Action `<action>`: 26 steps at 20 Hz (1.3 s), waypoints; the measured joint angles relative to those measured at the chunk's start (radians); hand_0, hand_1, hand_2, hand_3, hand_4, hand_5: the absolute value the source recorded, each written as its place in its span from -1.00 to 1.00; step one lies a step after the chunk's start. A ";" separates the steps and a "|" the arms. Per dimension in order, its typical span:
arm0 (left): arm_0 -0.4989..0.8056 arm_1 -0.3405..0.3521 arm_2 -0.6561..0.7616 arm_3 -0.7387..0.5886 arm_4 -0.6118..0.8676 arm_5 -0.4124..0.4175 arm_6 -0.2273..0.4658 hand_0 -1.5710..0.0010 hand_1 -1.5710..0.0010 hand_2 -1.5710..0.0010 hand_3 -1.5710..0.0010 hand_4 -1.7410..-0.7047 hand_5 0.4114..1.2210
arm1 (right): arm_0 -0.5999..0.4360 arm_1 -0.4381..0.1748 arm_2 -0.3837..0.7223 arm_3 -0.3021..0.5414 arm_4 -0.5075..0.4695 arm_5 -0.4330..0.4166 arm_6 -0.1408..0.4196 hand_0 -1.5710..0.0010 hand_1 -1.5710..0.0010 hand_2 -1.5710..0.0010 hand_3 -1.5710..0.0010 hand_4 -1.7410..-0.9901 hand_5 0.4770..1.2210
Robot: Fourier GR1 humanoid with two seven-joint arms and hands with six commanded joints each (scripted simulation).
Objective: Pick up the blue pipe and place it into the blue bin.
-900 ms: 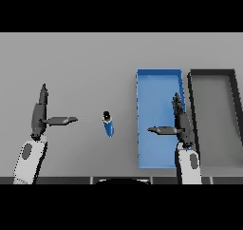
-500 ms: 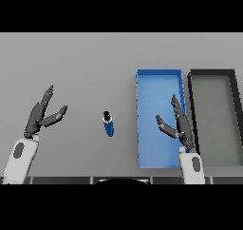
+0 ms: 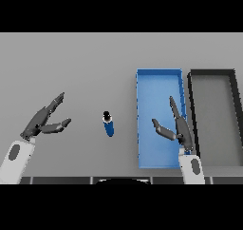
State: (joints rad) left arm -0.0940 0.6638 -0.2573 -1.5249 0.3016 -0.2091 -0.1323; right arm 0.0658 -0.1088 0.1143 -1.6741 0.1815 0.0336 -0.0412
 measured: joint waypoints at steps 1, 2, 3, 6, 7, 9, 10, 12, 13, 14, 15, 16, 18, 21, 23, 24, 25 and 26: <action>0.016 0.002 -0.024 -0.027 -0.007 -0.021 -0.003 1.00 1.00 1.00 1.00 0.23 -0.65 | 0.002 -0.001 0.007 0.000 0.005 0.004 -0.013 1.00 1.00 1.00 1.00 0.45 -0.65; 0.025 0.006 -0.041 -0.044 -0.010 -0.042 -0.006 1.00 1.00 1.00 1.00 0.22 -0.70 | 0.006 0.004 0.013 -0.005 0.005 0.006 -0.023 1.00 1.00 1.00 1.00 0.44 -0.65; 0.025 -0.001 -0.061 -0.067 -0.007 -0.053 0.020 1.00 1.00 1.00 1.00 0.19 -0.75 | 0.003 -0.004 0.005 0.002 -0.001 0.011 -0.014 1.00 1.00 1.00 1.00 0.43 -0.64; 0.044 -0.036 -0.126 -0.119 -0.026 -0.069 0.040 1.00 1.00 1.00 1.00 0.10 -0.80 | 0.004 -0.014 0.004 -0.014 -0.005 0.018 -0.020 1.00 1.00 1.00 1.00 0.41 -0.64; 0.055 -0.057 -0.157 -0.128 -0.064 -0.058 0.045 1.00 1.00 1.00 1.00 0.09 -0.82 | 0.002 -0.002 0.015 -0.019 0.008 0.010 -0.003 1.00 1.00 1.00 1.00 0.41 -0.63; 0.041 -0.084 -0.182 -0.136 -0.105 -0.033 0.053 1.00 1.00 1.00 1.00 0.08 -0.86 | 0.016 -0.006 0.011 -0.025 0.005 0.011 0.004 1.00 1.00 1.00 1.00 0.39 -0.62; 0.039 -0.105 -0.202 -0.134 -0.128 -0.023 0.055 1.00 1.00 1.00 1.00 0.07 -0.87 | 0.011 -0.002 0.010 -0.026 -0.001 0.012 0.010 1.00 1.00 1.00 1.00 0.38 -0.62; 0.028 -0.143 -0.224 -0.104 -0.161 -0.011 0.051 1.00 1.00 1.00 1.00 0.07 -0.87 | 0.021 0.002 0.014 -0.021 0.003 0.012 0.004 1.00 1.00 1.00 1.00 0.37 -0.61; 0.014 -0.163 -0.231 -0.090 -0.165 -0.008 0.060 1.00 1.00 1.00 1.00 0.06 -0.87 | 0.021 0.015 0.025 -0.030 0.009 0.006 0.008 1.00 1.00 1.00 1.00 0.36 -0.61; 0.008 -0.175 -0.235 -0.079 -0.174 -0.004 0.054 1.00 1.00 1.00 1.00 0.04 -0.86 | 0.030 0.007 0.023 -0.039 0.013 0.006 0.004 1.00 1.00 1.00 1.00 0.36 -0.61; -0.003 -0.201 -0.244 -0.050 -0.178 -0.005 0.063 1.00 1.00 1.00 1.00 0.03 -0.86 | 0.037 0.003 0.018 -0.045 0.007 0.007 0.005 1.00 1.00 1.00 1.00 0.36 -0.61; -0.015 -0.223 -0.248 -0.027 -0.176 -0.006 0.071 1.00 1.00 1.00 1.00 0.05 -0.86 | 0.038 0.016 0.027 -0.046 0.015 0.001 0.013 1.00 1.00 1.00 1.00 0.36 -0.61; -0.038 -0.269 -0.255 0.019 -0.172 -0.006 0.095 1.00 1.00 1.00 1.00 0.06 -0.86 | 0.047 0.002 0.012 -0.052 -0.002 0.009 -0.005 1.00 1.00 1.00 1.00 0.39 -0.64; -0.089 -0.327 -0.276 0.102 -0.205 -0.012 0.078 1.00 1.00 1.00 1.00 0.14 -0.88 | 0.046 0.004 0.012 -0.054 0.006 0.001 0.019 1.00 1.00 1.00 1.00 0.42 -0.65; -0.115 -0.347 -0.288 0.136 -0.240 0.001 0.067 1.00 1.00 1.00 1.00 0.18 -0.87 | 0.031 -0.003 0.003 -0.042 -0.001 0.004 0.016 1.00 1.00 1.00 1.00 0.44 -0.66; -0.120 -0.356 -0.291 0.154 -0.247 -0.001 0.048 1.00 1.00 1.00 1.00 0.14 -0.83 | 0.038 -0.003 0.003 -0.051 -0.004 0.005 0.011 1.00 1.00 1.00 1.00 0.44 -0.65; -0.135 -0.379 -0.288 0.167 -0.227 -0.015 0.035 1.00 1.00 1.00 1.00 0.10 -0.79 | 0.033 0.005 0.008 -0.045 -0.001 0.004 0.019 1.00 1.00 1.00 1.00 0.43 -0.65; -0.137 -0.385 -0.282 0.171 -0.208 -0.026 0.026 1.00 1.00 1.00 1.00 0.06 -0.75 | 0.036 0.007 0.009 -0.046 -0.008 0.009 0.016 1.00 1.00 1.00 1.00 0.42 -0.65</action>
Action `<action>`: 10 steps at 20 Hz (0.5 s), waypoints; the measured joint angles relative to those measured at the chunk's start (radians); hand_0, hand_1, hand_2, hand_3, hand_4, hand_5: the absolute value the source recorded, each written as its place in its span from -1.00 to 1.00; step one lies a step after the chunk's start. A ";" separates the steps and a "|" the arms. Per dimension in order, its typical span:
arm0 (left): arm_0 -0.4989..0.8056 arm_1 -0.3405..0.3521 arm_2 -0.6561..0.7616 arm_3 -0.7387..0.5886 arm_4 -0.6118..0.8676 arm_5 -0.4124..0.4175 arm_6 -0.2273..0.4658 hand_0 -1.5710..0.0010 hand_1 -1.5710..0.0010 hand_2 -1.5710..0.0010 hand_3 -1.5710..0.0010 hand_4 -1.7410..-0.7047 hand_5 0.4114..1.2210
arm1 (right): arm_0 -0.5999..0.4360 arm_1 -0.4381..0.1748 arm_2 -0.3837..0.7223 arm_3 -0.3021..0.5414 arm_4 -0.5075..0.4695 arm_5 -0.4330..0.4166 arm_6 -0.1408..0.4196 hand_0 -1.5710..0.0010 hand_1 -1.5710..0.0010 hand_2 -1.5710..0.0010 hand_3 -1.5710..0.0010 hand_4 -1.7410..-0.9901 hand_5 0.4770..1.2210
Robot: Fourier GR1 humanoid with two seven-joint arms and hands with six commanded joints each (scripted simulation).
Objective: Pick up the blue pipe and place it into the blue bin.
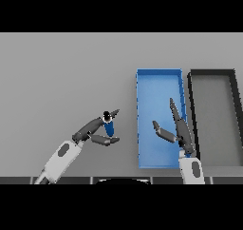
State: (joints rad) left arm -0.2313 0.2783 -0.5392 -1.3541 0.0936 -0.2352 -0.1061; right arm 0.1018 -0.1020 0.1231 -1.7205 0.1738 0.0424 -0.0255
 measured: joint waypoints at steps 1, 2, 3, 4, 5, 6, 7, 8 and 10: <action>-0.012 -0.021 0.002 0.018 0.003 0.004 0.001 1.00 1.00 1.00 1.00 0.02 -0.70 | 0.006 -0.001 -0.007 0.002 -0.008 0.001 0.000 1.00 1.00 1.00 1.00 0.43 -0.65; -0.005 -0.025 0.003 0.021 0.005 0.003 -0.027 1.00 1.00 0.95 0.99 -0.03 -0.64 | 0.010 0.002 -0.005 0.008 -0.006 0.000 -0.012 1.00 1.00 1.00 1.00 0.43 -0.66; -0.026 -0.042 0.014 0.040 0.011 0.011 -0.022 1.00 0.95 0.86 0.94 -0.09 -0.57 | 0.017 -0.001 -0.007 -0.007 -0.005 -0.004 -0.025 1.00 1.00 1.00 1.00 0.45 -0.66; -0.031 -0.053 0.016 0.051 0.016 0.012 -0.020 0.96 0.82 0.71 0.85 -0.13 -0.49 | 0.000 -0.011 -0.015 0.001 -0.002 -0.006 0.001 1.00 1.00 1.00 1.00 0.45 -0.66; -0.024 -0.062 0.014 0.044 0.020 0.016 -0.020 0.87 0.66 0.54 0.72 -0.18 -0.41 | 0.011 -0.017 -0.019 -0.001 -0.010 0.001 -0.009 1.00 1.00 1.00 1.00 0.45 -0.66; -0.025 -0.070 0.015 0.043 0.019 0.026 -0.015 0.63 0.42 0.31 0.38 -0.23 -0.13 | 0.009 -0.012 -0.018 -0.002 -0.016 0.003 -0.005 1.00 1.00 1.00 1.00 0.44 -0.66; -0.018 -0.094 0.016 0.052 0.034 0.027 -0.013 0.36 0.14 0.07 0.10 -0.37 0.10 | 0.000 -0.009 -0.016 0.006 -0.016 0.005 0.005 1.00 1.00 1.00 1.00 0.45 -0.66; -0.008 -0.101 0.019 0.054 0.043 0.030 -0.014 0.09 -0.09 -0.15 -0.12 -0.49 0.28 | 0.014 -0.009 -0.010 0.002 -0.011 0.006 -0.013 1.00 1.00 1.00 1.00 0.45 -0.66; -0.025 -0.105 0.007 0.066 0.021 0.024 -0.033 -0.30 -0.42 -0.45 -0.40 -0.66 0.54 | 0.006 0.004 -0.002 0.011 0.001 -0.004 -0.005 1.00 1.00 1.00 1.00 0.45 -0.66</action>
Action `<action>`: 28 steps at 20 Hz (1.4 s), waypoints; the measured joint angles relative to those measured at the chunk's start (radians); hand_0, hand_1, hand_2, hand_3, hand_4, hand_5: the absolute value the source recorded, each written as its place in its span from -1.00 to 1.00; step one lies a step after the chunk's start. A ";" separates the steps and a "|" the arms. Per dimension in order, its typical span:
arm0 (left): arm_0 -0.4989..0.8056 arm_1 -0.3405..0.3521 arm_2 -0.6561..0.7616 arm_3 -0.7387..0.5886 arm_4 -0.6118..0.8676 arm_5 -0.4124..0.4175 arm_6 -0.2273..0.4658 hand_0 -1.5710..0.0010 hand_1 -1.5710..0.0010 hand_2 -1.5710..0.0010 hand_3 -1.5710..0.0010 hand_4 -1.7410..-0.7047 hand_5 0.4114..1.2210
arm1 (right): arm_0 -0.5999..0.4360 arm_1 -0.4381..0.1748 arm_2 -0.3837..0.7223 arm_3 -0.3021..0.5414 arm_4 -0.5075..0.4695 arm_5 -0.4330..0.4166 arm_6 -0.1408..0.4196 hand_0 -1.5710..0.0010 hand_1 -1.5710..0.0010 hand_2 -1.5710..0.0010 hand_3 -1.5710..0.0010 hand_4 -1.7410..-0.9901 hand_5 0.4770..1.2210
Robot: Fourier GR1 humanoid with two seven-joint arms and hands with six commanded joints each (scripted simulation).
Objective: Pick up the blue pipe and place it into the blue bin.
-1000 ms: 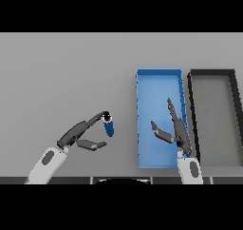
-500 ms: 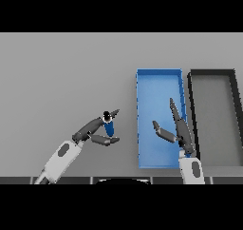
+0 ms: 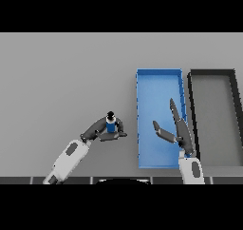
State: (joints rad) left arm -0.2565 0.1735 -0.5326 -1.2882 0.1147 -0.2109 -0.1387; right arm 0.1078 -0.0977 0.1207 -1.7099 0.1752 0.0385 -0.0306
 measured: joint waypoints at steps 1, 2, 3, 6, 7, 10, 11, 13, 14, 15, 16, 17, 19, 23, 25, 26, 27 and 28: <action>0.007 0.005 -0.008 -0.006 0.002 -0.010 -0.018 -0.44 -0.53 -0.56 -0.49 -0.73 0.63 | -0.008 -0.003 -0.006 -0.002 -0.004 -0.003 0.010 1.00 1.00 1.00 1.00 0.45 -0.66; -0.001 0.000 -0.017 0.008 -0.007 -0.007 -0.056 -0.56 -0.63 -0.65 -0.56 -0.78 0.70 | -0.016 -0.008 -0.013 0.007 -0.009 0.000 0.015 1.00 1.00 1.00 1.00 0.45 -0.66; 0.012 0.002 -0.025 -0.001 -0.013 0.007 -0.077 -0.64 -0.70 -0.72 -0.62 -0.82 0.76 | -0.005 -0.016 -0.011 -0.004 -0.010 0.008 -0.005 1.00 1.00 1.00 1.00 0.47 -0.66; 0.035 0.000 -0.040 -0.026 -0.027 0.031 -0.097 -0.82 -0.85 -0.86 -0.76 -0.91 0.88 | -0.005 -0.016 -0.010 -0.005 -0.017 0.016 0.002 1.00 1.00 1.00 1.00 0.47 -0.67; 0.021 -0.008 -0.032 -0.052 -0.020 0.049 -0.077 -0.85 -0.88 -0.89 -0.79 -0.92 0.90 | -0.015 -0.014 -0.008 0.000 -0.010 0.011 0.007 1.00 1.00 1.00 1.00 0.47 -0.66; 0.024 -0.023 -0.031 -0.127 0.002 0.068 -0.073 -0.93 -0.94 -0.94 -0.84 -0.96 0.95 | -0.009 -0.014 -0.006 0.008 0.004 0.004 -0.011 1.00 1.00 1.00 1.00 0.49 -0.65; 0.007 -0.025 -0.024 -0.142 0.011 0.069 -0.059 -0.94 -0.95 -0.95 -0.85 -0.97 0.96 | -0.012 -0.023 -0.011 0.012 0.007 0.003 -0.018 1.00 1.00 1.00 1.00 0.50 -0.66; -0.004 -0.034 -0.033 -0.179 0.019 0.066 -0.040 -0.96 -0.97 -0.97 -0.87 -0.98 0.97 | -0.005 -0.015 -0.008 0.007 0.005 0.002 -0.012 1.00 1.00 1.00 1.00 0.54 -0.66; -0.014 -0.033 -0.033 -0.192 0.023 0.062 -0.028 -0.97 -0.97 -0.98 -0.88 -0.98 0.98 | 0.004 -0.024 -0.013 -0.001 -0.001 0.007 -0.028 1.00 1.00 1.00 1.00 0.56 -0.67; -0.026 -0.036 -0.038 -0.209 0.023 0.063 -0.004 -0.98 -0.98 -0.98 -0.89 -0.99 0.98 | 0.003 -0.020 -0.013 -0.006 -0.001 0.003 -0.023 1.00 1.00 1.00 1.00 0.58 -0.67; -0.025 -0.032 -0.044 -0.227 0.020 0.065 0.015 -0.98 -0.98 -0.98 -0.89 -0.99 0.99 | 0.001 -0.023 -0.017 0.002 -0.001 0.003 -0.024 1.00 1.00 1.00 1.00 0.59 -0.67; -0.022 -0.026 -0.050 -0.252 0.018 0.065 0.031 -0.98 -0.99 -0.99 -0.90 -0.99 0.99 | 0.002 -0.025 -0.013 0.006 0.009 0.000 -0.032 1.00 1.00 1.00 1.00 0.60 -0.66; -0.031 -0.026 -0.049 -0.266 0.021 0.068 0.067 -0.99 -0.99 -0.99 -0.90 -0.99 0.99 | 0.008 -0.032 -0.018 -0.007 0.004 0.002 -0.047 1.00 1.00 1.00 1.00 0.62 -0.65; -0.025 -0.025 -0.066 -0.282 0.000 0.072 0.098 -1.00 -1.00 -1.00 -0.90 -1.00 0.99 | 0.018 -0.024 -0.016 -0.010 0.005 -0.002 -0.044 1.00 1.00 1.00 1.00 0.55 -0.66; -0.020 -0.019 -0.061 -0.273 -0.004 0.070 0.100 -1.00 -1.00 -1.00 -0.90 -1.00 0.99 | 0.031 -0.017 -0.013 -0.017 0.003 -0.005 -0.037 1.00 1.00 1.00 1.00 0.50 -0.66; -0.027 -0.015 -0.051 -0.276 0.008 0.064 0.098 -1.00 -1.00 -1.00 -0.90 -1.00 1.00 | 0.036 -0.013 -0.012 -0.019 0.003 -0.006 -0.029 1.00 1.00 1.00 1.00 0.50 -0.66; -0.035 -0.025 -0.051 -0.262 0.005 0.066 0.107 -1.00 -1.00 -1.00 -0.90 -1.00 1.00 | 0.045 -0.020 -0.018 -0.031 -0.006 -0.003 -0.036 1.00 1.00 1.00 1.00 0.48 -0.63; -0.033 -0.024 -0.052 -0.265 0.001 0.066 0.103 -1.00 -1.00 -1.00 -0.90 -1.00 1.00 | 0.047 -0.016 -0.016 -0.046 -0.035 0.019 -0.060 1.00 1.00 1.00 1.00 0.45 -0.61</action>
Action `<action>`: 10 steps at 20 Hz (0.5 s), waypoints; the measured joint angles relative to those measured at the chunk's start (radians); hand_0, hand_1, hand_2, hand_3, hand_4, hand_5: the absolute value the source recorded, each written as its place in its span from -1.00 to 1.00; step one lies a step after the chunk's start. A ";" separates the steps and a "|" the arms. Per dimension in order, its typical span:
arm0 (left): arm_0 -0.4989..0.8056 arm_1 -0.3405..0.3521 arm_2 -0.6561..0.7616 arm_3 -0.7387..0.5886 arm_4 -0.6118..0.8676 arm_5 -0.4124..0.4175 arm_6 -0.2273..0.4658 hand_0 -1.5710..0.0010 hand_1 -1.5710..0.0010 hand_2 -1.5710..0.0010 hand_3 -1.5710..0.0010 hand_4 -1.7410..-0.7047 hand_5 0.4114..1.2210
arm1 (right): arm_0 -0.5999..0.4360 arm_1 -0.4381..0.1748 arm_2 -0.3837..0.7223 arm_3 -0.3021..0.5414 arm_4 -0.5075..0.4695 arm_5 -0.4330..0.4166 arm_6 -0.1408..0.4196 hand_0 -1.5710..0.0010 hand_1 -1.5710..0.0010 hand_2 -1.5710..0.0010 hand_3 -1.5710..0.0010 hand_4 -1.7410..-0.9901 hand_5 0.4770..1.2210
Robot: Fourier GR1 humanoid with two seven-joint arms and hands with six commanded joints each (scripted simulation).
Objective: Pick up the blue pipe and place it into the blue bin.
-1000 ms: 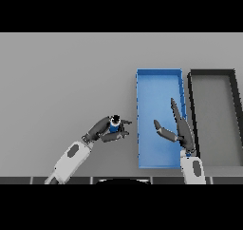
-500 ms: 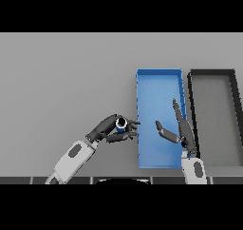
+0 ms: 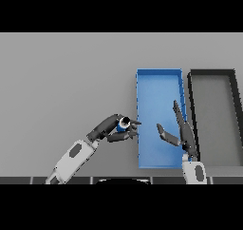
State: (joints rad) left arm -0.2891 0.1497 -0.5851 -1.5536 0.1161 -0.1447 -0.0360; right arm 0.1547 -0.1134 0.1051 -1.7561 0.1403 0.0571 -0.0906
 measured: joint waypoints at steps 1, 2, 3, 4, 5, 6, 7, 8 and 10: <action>0.000 0.002 -0.002 -0.002 -0.004 -0.004 -0.007 -1.00 -1.00 -1.00 -0.90 -1.00 1.00 | 0.001 -0.009 -0.009 -0.014 -0.052 0.038 -0.023 1.00 1.00 1.00 1.00 0.45 -0.65; 0.004 0.008 0.002 -0.009 0.002 -0.006 0.001 -1.00 -1.00 -1.00 -0.91 -1.00 1.00 | -0.004 -0.022 -0.020 -0.046 -0.142 0.100 -0.035 1.00 1.00 1.00 1.00 0.41 -0.70; 0.007 0.005 -0.004 -0.007 0.001 -0.012 0.009 -1.00 -1.00 -1.00 -0.90 -1.00 1.00 | -0.025 -0.054 -0.031 -0.083 -0.216 0.151 -0.007 1.00 1.00 1.00 1.00 0.36 -0.74; -0.006 0.003 0.004 -0.008 0.011 -0.016 0.019 -1.00 -1.00 -1.00 -0.90 -1.00 1.00 | -0.042 -0.084 -0.025 -0.112 -0.264 0.199 0.028 1.00 1.00 1.00 1.00 0.29 -0.78; -0.009 -0.003 0.002 0.001 0.002 -0.013 0.021 -1.00 -1.00 -1.00 -0.90 -1.00 1.00 | -0.053 -0.106 -0.013 -0.144 -0.307 0.238 0.056 1.00 1.00 1.00 1.00 0.22 -0.84; -0.004 0.000 0.002 -0.002 -0.003 -0.015 0.006 -1.00 -1.00 -1.00 -0.90 -1.00 1.00 | -0.085 -0.143 -0.016 -0.168 -0.361 0.272 0.106 1.00 1.00 1.00 1.00 0.17 -0.90; -0.005 -0.007 0.000 0.000 -0.005 -0.011 0.018 -1.00 -1.00 -1.00 -0.90 -1.00 1.00 | -0.113 -0.171 -0.004 -0.187 -0.385 0.299 0.146 1.00 1.00 1.00 1.00 0.14 -0.94; -0.002 0.000 0.003 0.004 -0.012 -0.013 0.005 -1.00 -1.00 -1.00 -0.90 -1.00 1.00 | -0.135 -0.194 0.008 -0.222 -0.432 0.321 0.191 1.00 1.00 1.00 1.00 0.12 -0.94; -0.013 -0.002 0.001 0.017 -0.026 -0.021 0.001 -1.00 -1.00 -1.00 -0.89 -1.00 1.00 | -0.190 -0.208 0.056 -0.261 -0.458 0.342 0.264 1.00 1.00 1.00 1.00 0.16 -0.93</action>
State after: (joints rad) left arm -0.3019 0.1474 -0.5844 -1.5365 0.0905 -0.1655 -0.0348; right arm -0.0355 -0.3218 0.1607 -2.0169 -0.3175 0.3992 0.1738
